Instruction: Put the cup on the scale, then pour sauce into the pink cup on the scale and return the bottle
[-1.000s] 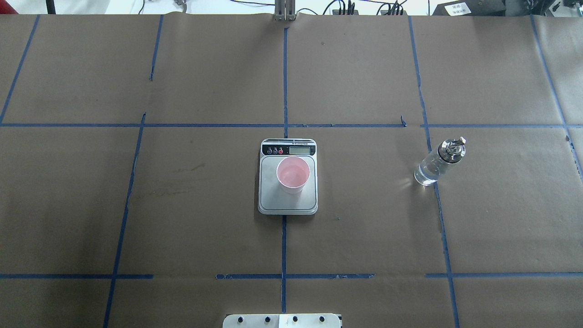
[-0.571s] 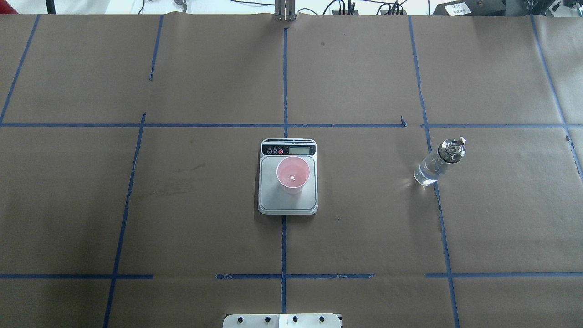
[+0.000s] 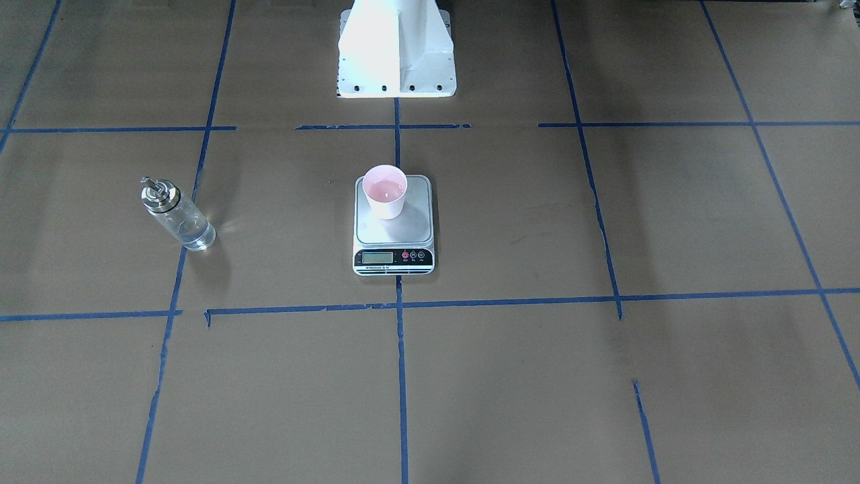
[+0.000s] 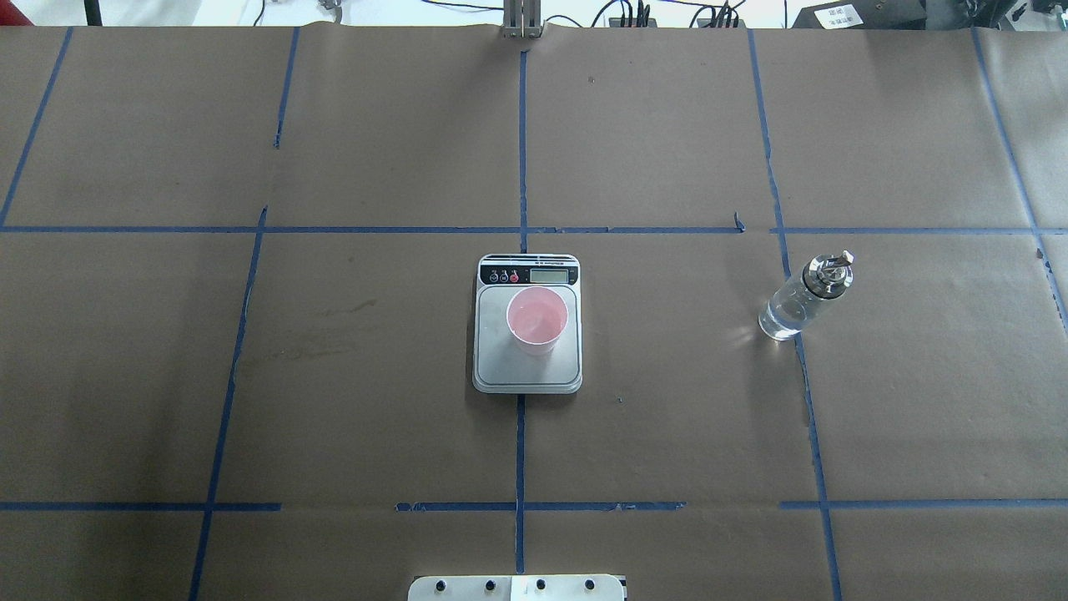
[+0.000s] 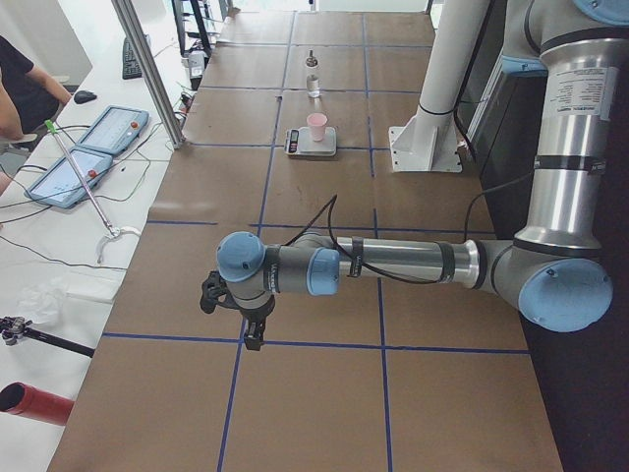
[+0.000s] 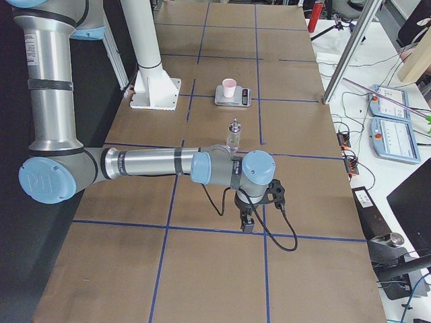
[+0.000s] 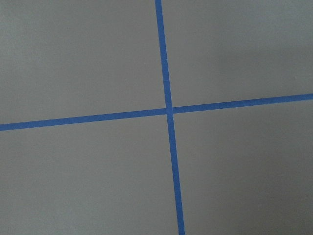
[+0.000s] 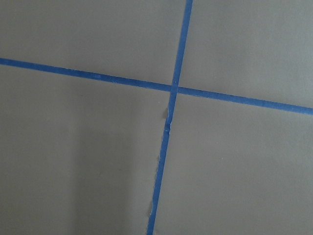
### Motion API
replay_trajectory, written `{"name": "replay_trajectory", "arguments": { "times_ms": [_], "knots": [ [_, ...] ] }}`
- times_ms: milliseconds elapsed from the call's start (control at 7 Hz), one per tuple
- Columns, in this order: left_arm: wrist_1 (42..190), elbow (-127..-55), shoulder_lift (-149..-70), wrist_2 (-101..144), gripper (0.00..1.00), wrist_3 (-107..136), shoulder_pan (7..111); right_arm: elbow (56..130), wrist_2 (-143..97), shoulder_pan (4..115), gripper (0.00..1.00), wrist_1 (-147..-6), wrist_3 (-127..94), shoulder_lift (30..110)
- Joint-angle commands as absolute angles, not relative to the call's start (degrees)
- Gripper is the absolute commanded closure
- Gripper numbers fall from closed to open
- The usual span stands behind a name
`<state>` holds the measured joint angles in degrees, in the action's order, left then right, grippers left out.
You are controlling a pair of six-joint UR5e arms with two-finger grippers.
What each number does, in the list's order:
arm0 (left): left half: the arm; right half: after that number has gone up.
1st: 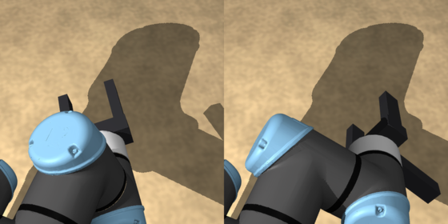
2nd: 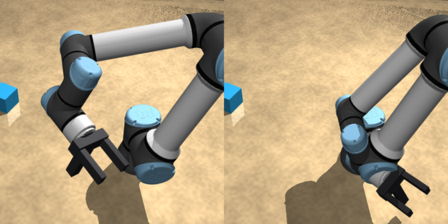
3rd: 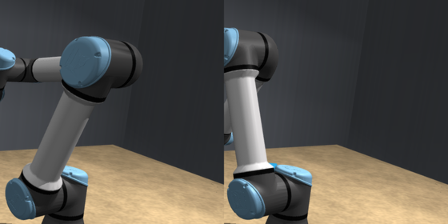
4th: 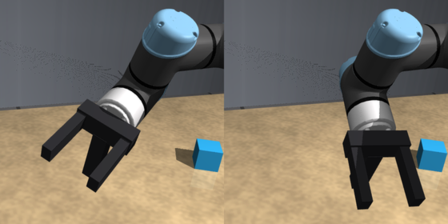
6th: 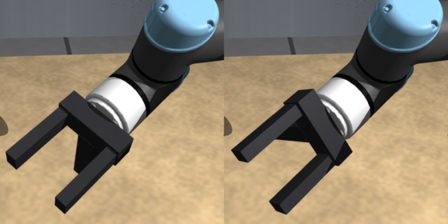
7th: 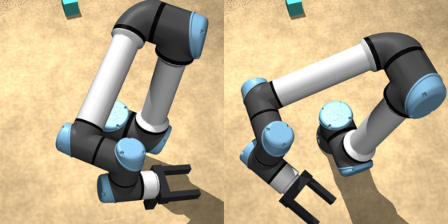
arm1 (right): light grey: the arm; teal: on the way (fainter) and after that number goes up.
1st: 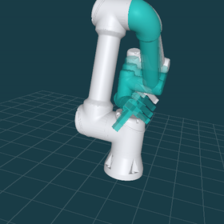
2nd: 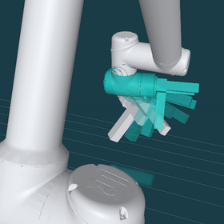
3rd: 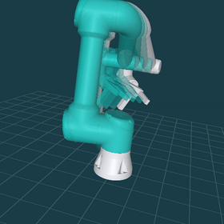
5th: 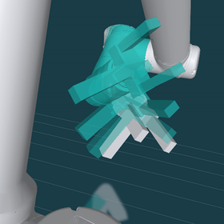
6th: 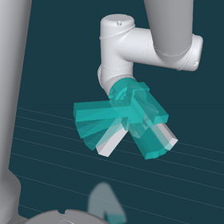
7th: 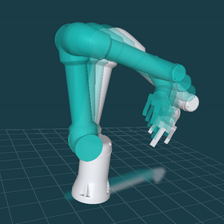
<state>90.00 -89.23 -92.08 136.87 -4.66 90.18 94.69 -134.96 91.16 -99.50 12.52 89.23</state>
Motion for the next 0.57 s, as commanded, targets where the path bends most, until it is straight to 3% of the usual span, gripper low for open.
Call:
{"name": "replay_trajectory", "arguments": {
  "times_ms": [0, 429],
  "knots": [
    [91.0, -87.7, -92.1, 136.8, 0.0, -4.7, 90.1, 94.9, -134.5, 91.0, 0.0, -99.7, 12.7, 89.1],
    [90.1, -87.4, -91.9, 136.5, 0.0, -4.0, 90.1, 94.6, -134.1, 90.4, 0.0, -99.5, 12.5, 89.0]
  ]
}}
